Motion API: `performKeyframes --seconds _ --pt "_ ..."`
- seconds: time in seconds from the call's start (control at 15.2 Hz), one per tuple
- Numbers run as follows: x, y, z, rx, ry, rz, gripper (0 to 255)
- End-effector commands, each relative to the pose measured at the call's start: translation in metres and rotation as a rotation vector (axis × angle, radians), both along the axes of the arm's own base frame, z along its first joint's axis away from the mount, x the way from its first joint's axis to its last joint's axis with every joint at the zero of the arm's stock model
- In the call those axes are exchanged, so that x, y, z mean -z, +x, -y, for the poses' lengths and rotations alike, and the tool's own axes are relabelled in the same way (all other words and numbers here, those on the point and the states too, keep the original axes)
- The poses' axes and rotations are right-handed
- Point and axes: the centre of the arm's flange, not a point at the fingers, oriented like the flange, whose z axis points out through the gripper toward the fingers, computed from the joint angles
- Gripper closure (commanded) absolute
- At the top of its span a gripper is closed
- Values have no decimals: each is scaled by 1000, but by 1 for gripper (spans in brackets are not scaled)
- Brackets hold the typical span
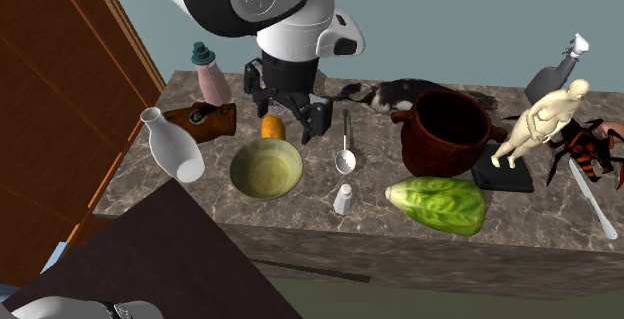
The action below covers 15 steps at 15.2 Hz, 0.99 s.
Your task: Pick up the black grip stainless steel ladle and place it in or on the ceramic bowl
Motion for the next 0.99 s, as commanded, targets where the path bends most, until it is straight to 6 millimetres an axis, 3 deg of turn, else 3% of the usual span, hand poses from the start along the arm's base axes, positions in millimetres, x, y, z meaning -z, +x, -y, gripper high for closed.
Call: performKeyframes --seconds 0.0,0.92 --pt "19 15 1 -34 2 5 0" --pt "153 141 -1 -261 16 32 0"
